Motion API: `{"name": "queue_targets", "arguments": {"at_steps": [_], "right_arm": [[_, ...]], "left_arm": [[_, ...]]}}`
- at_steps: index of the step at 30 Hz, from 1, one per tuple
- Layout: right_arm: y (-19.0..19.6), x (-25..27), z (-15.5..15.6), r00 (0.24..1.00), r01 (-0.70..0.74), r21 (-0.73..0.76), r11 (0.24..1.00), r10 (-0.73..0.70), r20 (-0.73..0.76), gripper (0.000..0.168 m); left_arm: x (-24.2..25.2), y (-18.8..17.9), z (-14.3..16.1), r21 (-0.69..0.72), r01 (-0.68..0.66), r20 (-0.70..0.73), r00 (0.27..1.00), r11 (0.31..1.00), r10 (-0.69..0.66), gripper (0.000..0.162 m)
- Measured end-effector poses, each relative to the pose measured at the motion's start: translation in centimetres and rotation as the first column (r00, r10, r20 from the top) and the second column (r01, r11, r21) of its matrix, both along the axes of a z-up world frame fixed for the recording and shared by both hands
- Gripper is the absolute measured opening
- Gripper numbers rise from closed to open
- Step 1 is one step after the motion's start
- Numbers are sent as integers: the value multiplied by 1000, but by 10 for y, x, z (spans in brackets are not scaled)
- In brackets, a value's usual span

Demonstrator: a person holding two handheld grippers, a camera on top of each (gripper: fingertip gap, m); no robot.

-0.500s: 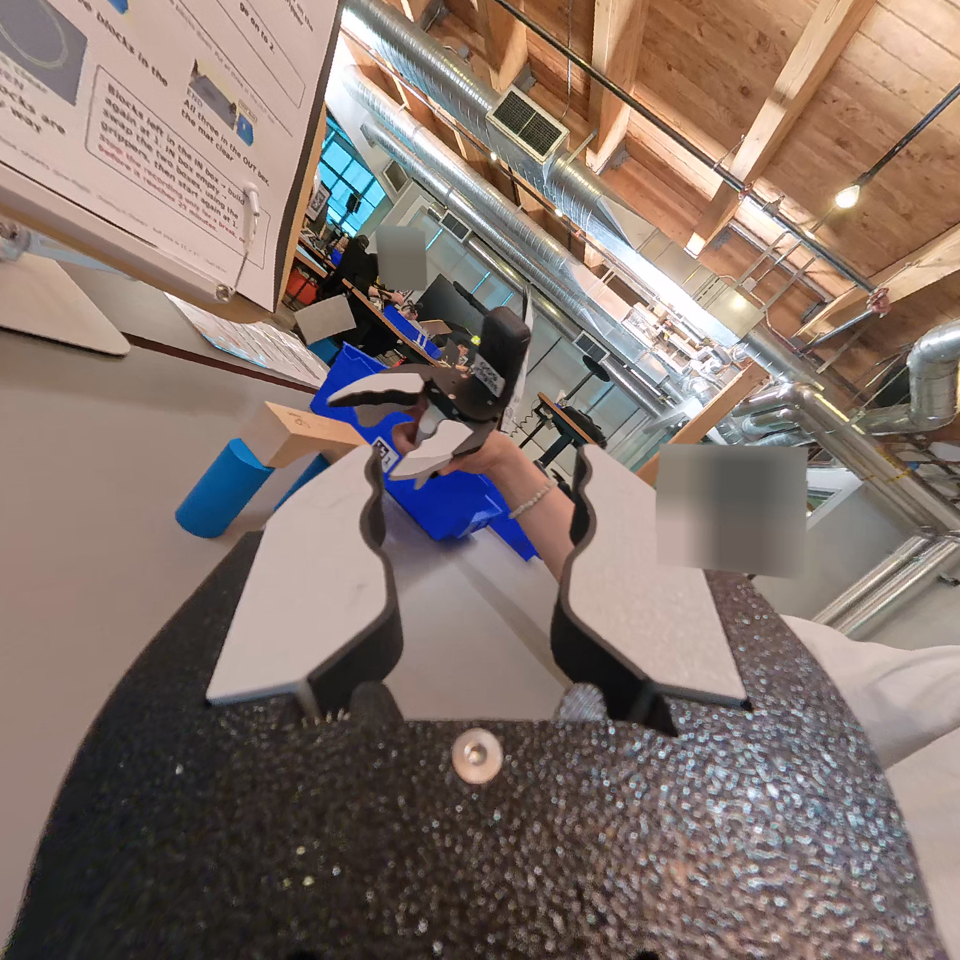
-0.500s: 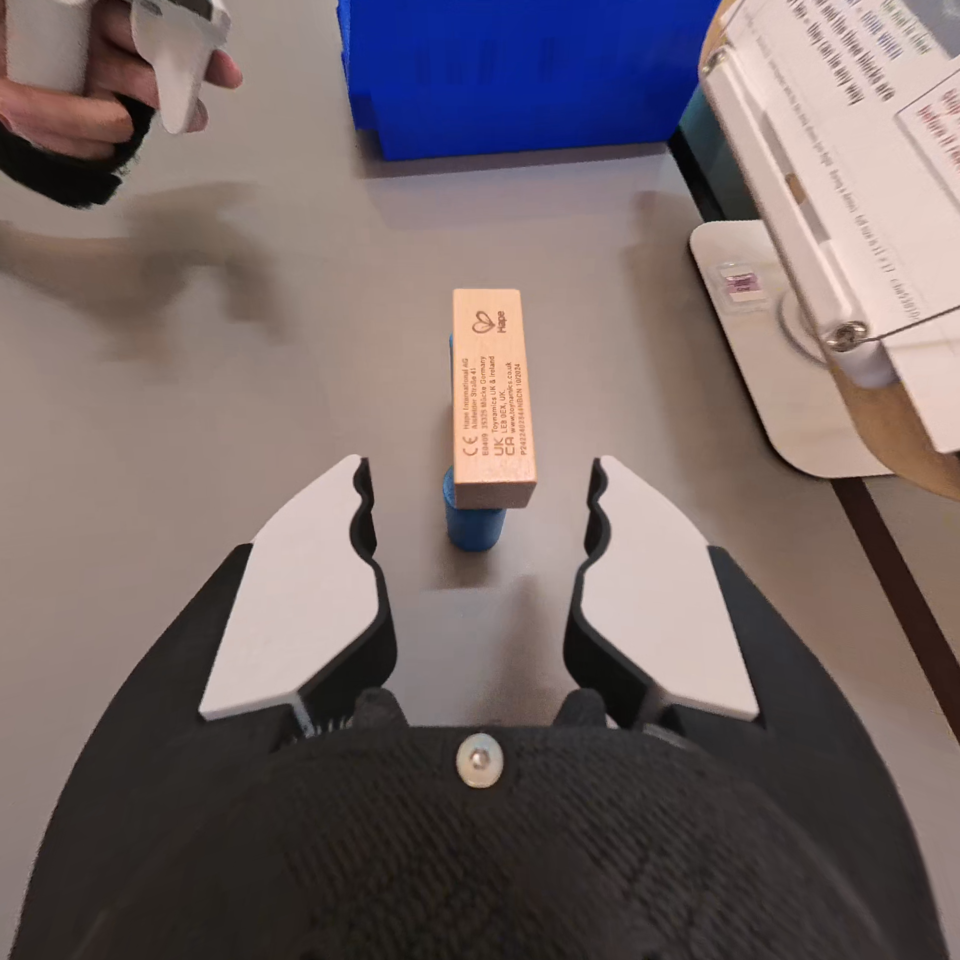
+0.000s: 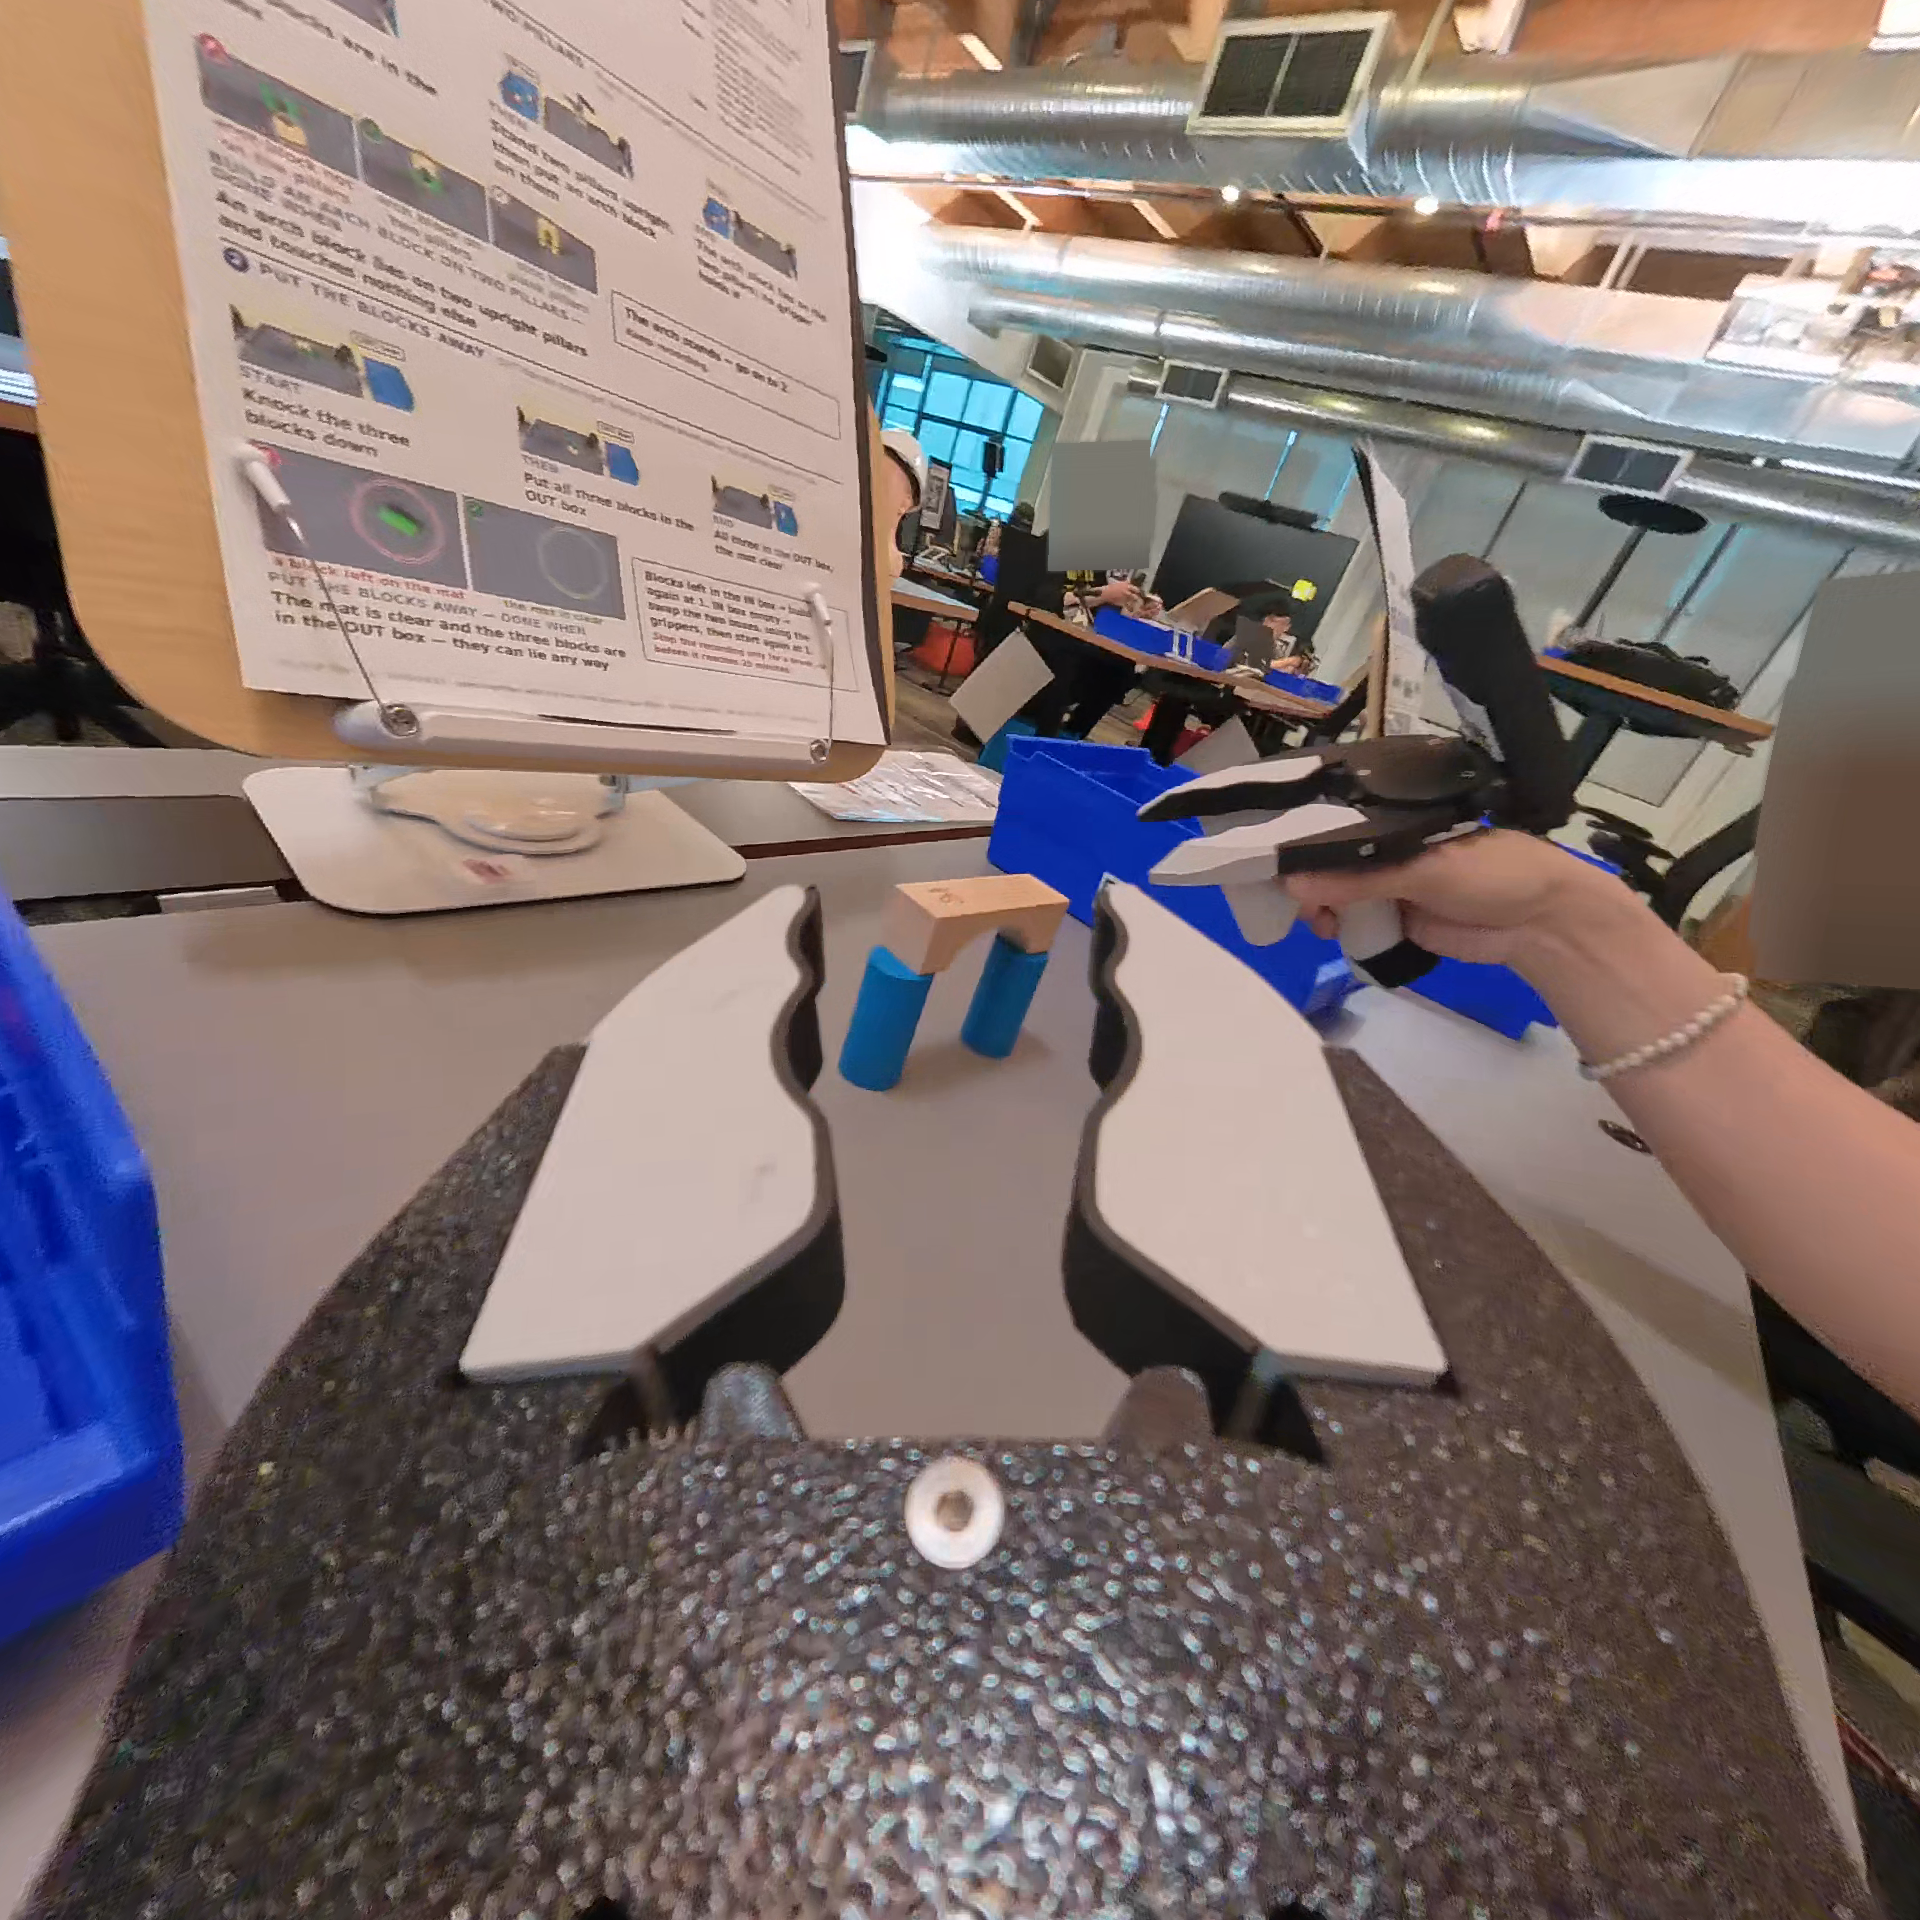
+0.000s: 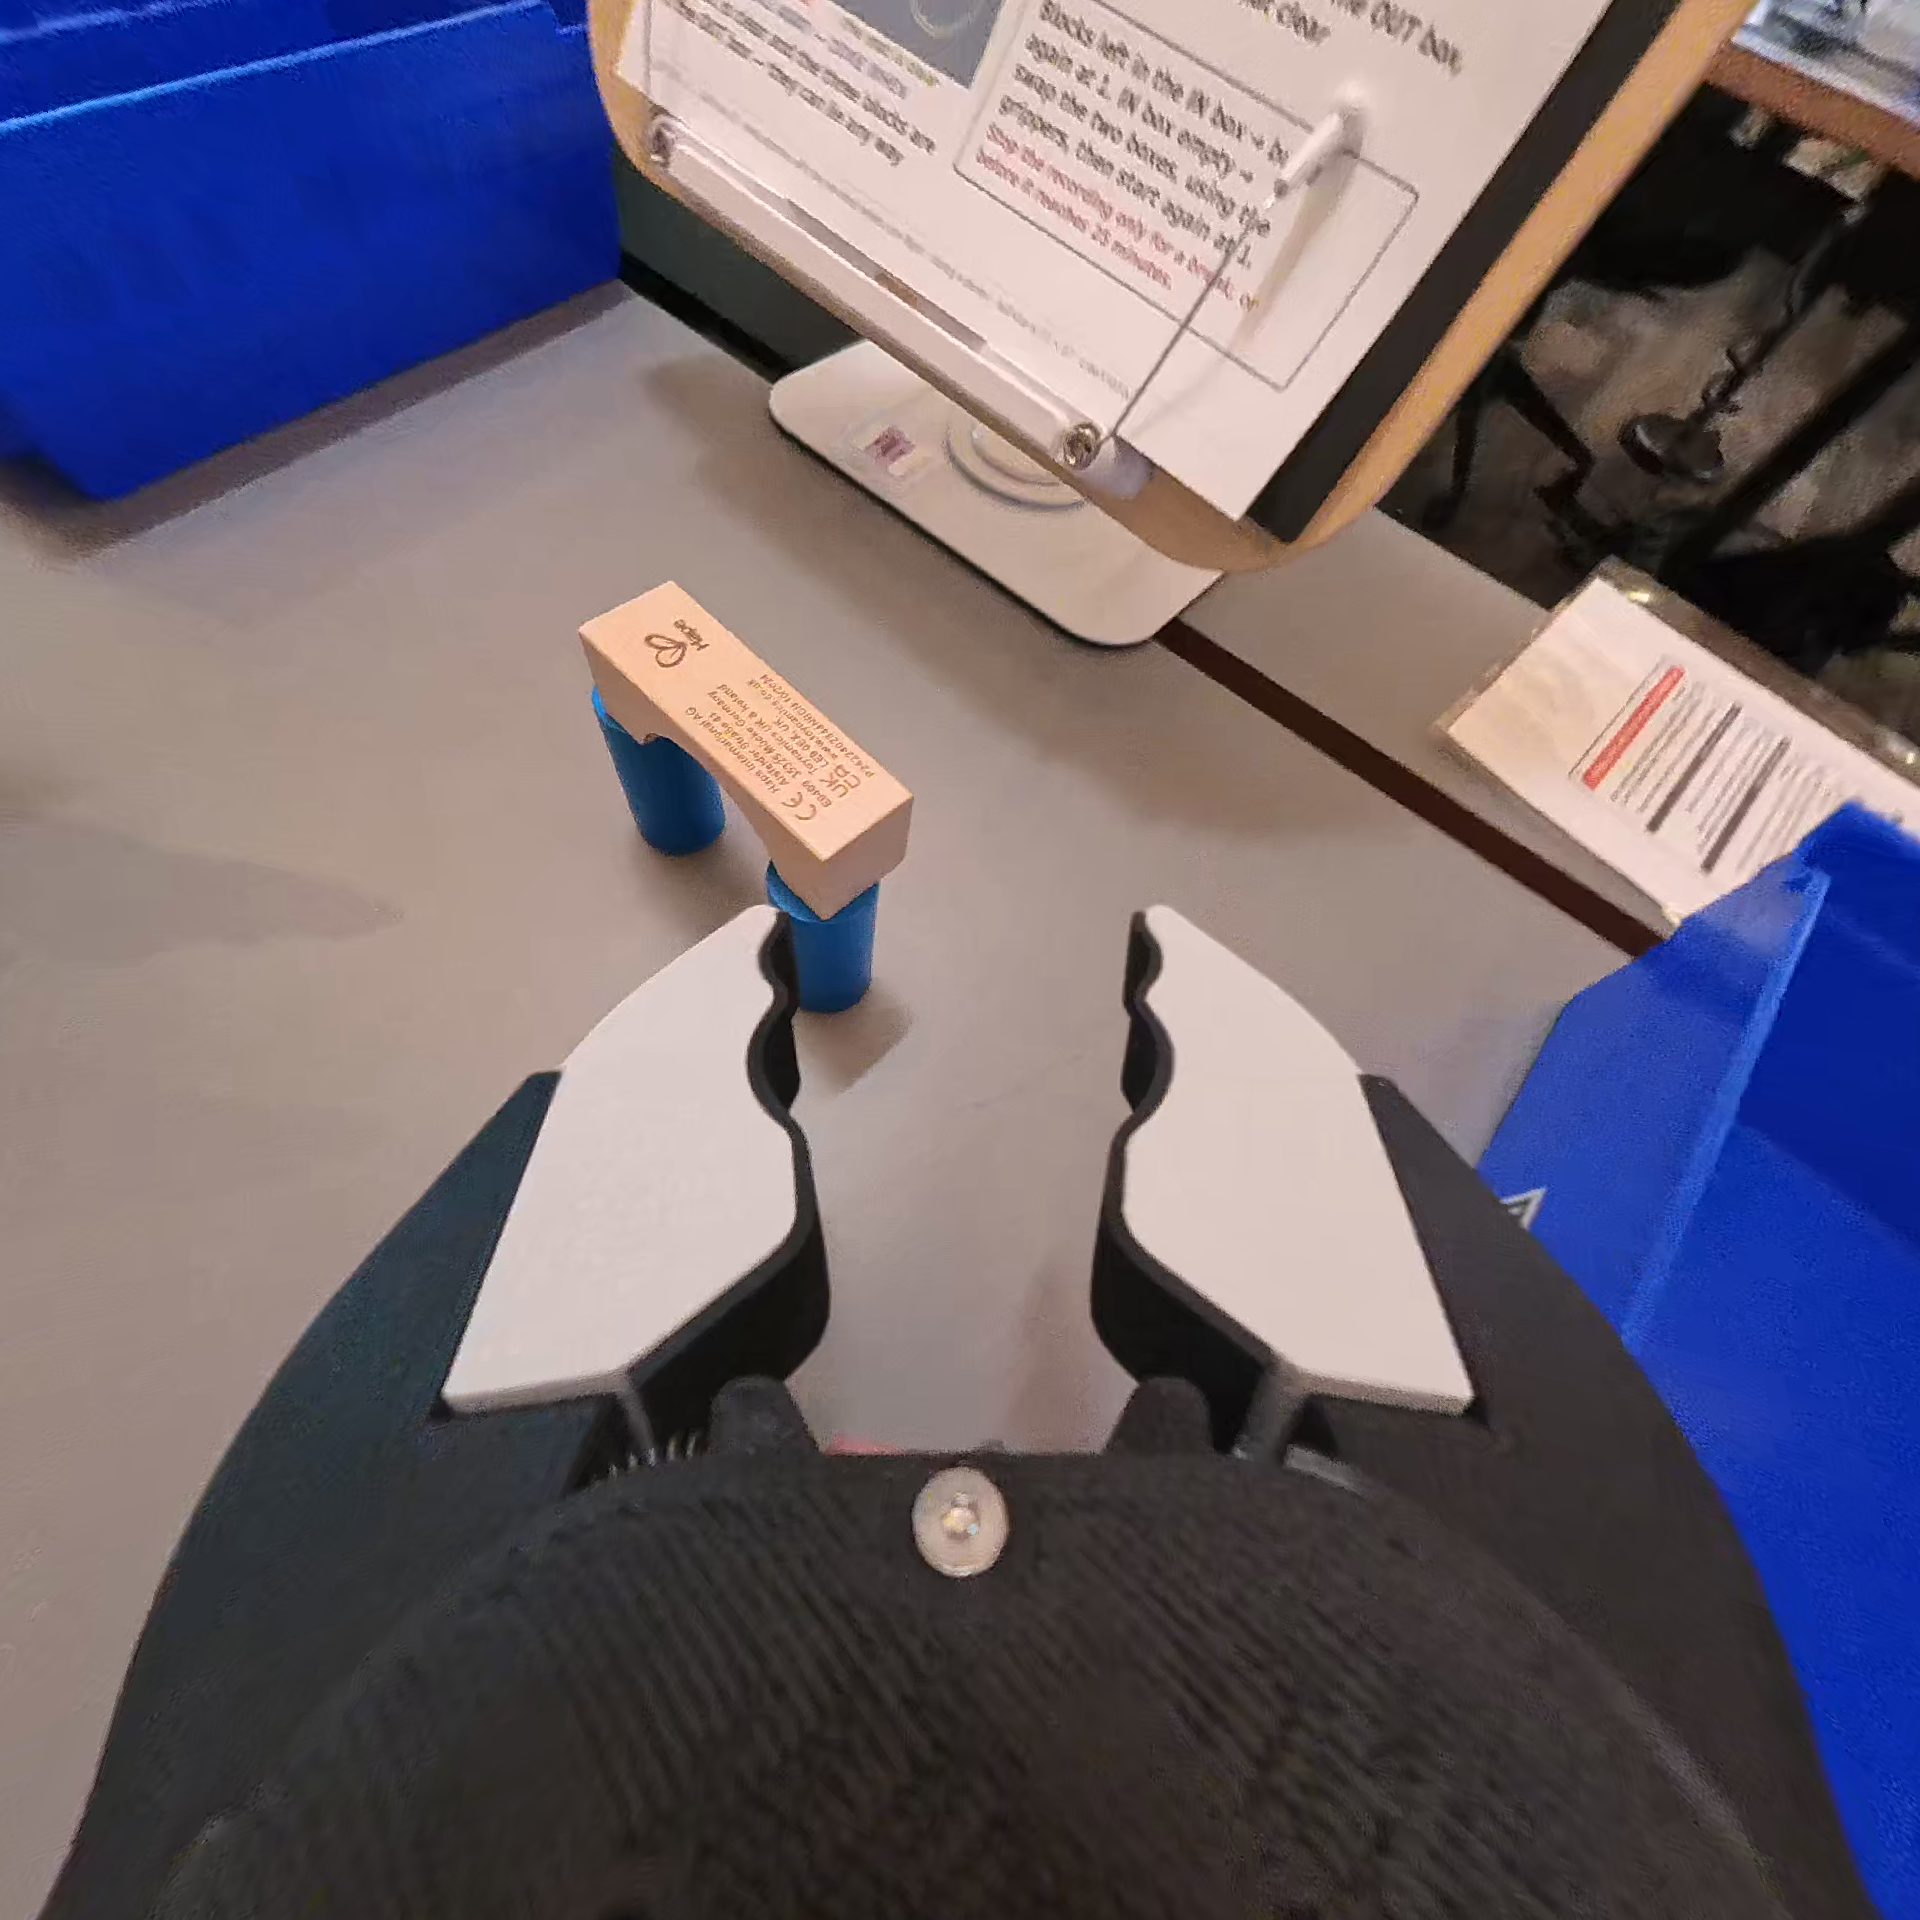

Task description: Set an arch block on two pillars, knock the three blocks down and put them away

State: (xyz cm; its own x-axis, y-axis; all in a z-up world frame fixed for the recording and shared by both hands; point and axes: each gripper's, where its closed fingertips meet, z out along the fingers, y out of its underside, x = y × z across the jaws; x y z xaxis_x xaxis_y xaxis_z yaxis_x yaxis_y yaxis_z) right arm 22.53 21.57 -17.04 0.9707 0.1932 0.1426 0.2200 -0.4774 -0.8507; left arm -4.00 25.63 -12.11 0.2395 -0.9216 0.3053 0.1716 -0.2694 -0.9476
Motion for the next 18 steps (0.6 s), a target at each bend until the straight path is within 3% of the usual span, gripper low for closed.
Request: {"name": "queue_targets", "arguments": {"at_steps": [3,5,9,13,18], "right_arm": [[7,3,-15,993,120,4,993,-120,-17,41],[11,9,-28,980,198,-23,980,-198,-33,20],[14,21,-53,945,309,-86,947,-316,-80,0],[11,33,-75,913,398,-126,909,-406,-38,0],[9,34,-86,891,447,-128,885,-453,-19,0]], "left_arm": [[-5,-2,-2,-1,6,-15,1000,1000,-6,47],[-9,-3,-4,13,1,-38,999,1000,0,45],[-17,-9,-12,39,-15,-119,993,999,19,36],[-26,-17,-17,43,-19,-150,988,999,25,31],[-40,-12,-23,21,-68,-199,978,998,70,37]]}}
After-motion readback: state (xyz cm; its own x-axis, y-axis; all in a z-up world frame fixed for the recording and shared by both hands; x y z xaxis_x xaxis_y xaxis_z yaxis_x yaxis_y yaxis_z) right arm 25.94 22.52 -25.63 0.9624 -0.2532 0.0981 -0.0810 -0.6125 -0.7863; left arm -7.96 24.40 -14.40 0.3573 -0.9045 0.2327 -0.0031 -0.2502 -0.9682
